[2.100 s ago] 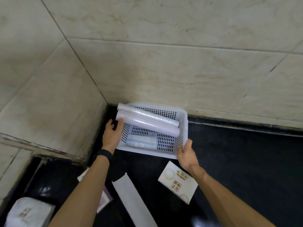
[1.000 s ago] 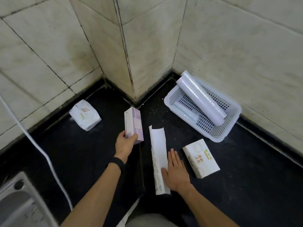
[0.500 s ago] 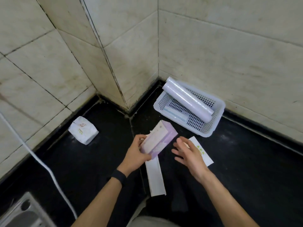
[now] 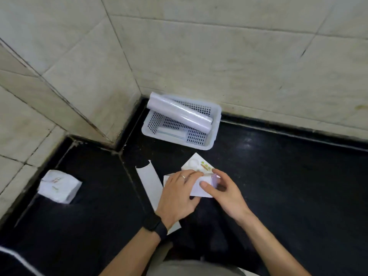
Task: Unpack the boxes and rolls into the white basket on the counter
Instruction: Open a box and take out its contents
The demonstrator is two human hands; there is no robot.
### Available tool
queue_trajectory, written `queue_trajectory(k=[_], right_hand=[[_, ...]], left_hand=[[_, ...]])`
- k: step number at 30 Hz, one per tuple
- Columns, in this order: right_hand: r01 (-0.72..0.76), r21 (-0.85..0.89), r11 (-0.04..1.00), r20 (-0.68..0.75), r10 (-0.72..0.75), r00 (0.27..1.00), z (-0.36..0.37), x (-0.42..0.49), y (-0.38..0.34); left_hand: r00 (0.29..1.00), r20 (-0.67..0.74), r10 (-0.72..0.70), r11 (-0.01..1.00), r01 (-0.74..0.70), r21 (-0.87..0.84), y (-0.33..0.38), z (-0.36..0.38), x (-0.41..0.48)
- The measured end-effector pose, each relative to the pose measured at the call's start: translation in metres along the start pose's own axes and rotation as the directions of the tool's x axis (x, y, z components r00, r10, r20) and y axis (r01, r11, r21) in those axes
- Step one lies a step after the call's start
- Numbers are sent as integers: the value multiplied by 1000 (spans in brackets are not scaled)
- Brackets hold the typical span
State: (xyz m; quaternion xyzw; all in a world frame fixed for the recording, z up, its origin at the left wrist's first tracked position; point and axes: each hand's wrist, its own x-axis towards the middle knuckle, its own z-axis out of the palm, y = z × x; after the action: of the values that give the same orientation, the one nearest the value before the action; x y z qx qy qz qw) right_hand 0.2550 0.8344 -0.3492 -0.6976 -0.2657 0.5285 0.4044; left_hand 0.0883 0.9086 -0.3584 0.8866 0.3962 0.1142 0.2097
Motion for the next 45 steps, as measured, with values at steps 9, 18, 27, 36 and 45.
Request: queue_trajectory(k=[9, 18, 27, 36, 45], right_hand=[[56, -84, 995, -182, -71, 981, -43, -47, 32], [67, 114, 991, -354, -23, 935, -62, -59, 47], [127, 324, 937, -447, 34, 894, -73, -50, 58], [28, 273, 962, -253, 43, 967, -62, -42, 55], [-103, 396, 912, -72, 142, 987, -74, -41, 49]], left_hand=[[987, 155, 30, 999, -24, -41, 34, 28, -4], [987, 150, 64, 992, -46, -119, 60, 31, -13], [989, 125, -84, 942, 120, -313, 68, 26, -12], [974, 150, -168, 850, 220, -479, 83, 28, -10], [979, 112, 170, 984, -164, -66, 66, 25, -8]])
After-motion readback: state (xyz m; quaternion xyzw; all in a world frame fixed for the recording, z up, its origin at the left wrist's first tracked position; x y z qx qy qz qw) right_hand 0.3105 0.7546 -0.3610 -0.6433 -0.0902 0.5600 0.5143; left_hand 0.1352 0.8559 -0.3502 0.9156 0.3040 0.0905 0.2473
